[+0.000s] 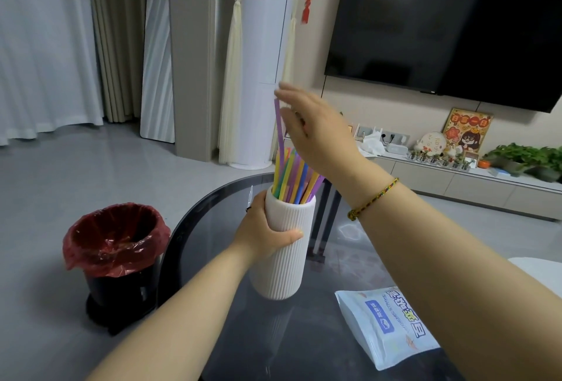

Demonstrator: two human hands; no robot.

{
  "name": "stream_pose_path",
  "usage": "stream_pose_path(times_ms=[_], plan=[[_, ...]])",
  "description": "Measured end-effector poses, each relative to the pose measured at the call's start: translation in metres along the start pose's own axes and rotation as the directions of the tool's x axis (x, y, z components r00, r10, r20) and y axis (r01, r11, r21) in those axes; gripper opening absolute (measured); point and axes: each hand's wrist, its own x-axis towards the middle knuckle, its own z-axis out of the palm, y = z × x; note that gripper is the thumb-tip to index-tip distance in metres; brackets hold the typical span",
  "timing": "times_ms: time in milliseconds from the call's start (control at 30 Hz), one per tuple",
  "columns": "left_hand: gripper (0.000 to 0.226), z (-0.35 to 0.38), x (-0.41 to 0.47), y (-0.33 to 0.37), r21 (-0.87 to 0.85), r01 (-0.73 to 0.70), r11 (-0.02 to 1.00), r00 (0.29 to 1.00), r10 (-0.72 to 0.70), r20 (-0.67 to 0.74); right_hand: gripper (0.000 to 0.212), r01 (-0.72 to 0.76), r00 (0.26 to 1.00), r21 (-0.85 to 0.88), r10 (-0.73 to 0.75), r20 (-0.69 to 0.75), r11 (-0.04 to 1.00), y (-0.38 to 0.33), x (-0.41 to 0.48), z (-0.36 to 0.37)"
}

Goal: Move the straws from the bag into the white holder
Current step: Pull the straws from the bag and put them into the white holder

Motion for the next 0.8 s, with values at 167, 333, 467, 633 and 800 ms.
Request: stream_pose_path(times_ms=[167,333,467,633,800], plan=[[0.076,0.0,0.001,0.003,0.001,0.051,0.999,0.999,-0.05,-0.011,0.03,-0.043,0.987,-0.165,0.067,0.143,0.985,0.007,-0.014,0.008],[0.078,0.001,0.001,0.006,-0.015,0.09,0.996,0.996,-0.091,-0.023,0.029,-0.164,0.981,-0.13,0.176,0.081,0.978,0.013,-0.026,0.01],[0.074,0.001,-0.003,0.006,-0.026,0.048,0.998,0.999,-0.049,-0.014,0.048,0.014,0.999,-0.025,-0.013,0.04,1.0,0.004,-0.02,0.006],[0.076,0.001,-0.002,0.006,-0.009,0.087,0.996,0.996,-0.087,-0.031,0.034,0.095,0.945,-0.321,0.016,0.327,0.942,0.012,-0.025,0.018],[0.078,0.004,-0.001,0.006,-0.017,0.093,0.996,0.994,-0.094,-0.059,0.038,0.05,0.979,-0.196,-0.01,0.203,0.979,0.015,-0.032,0.015]])
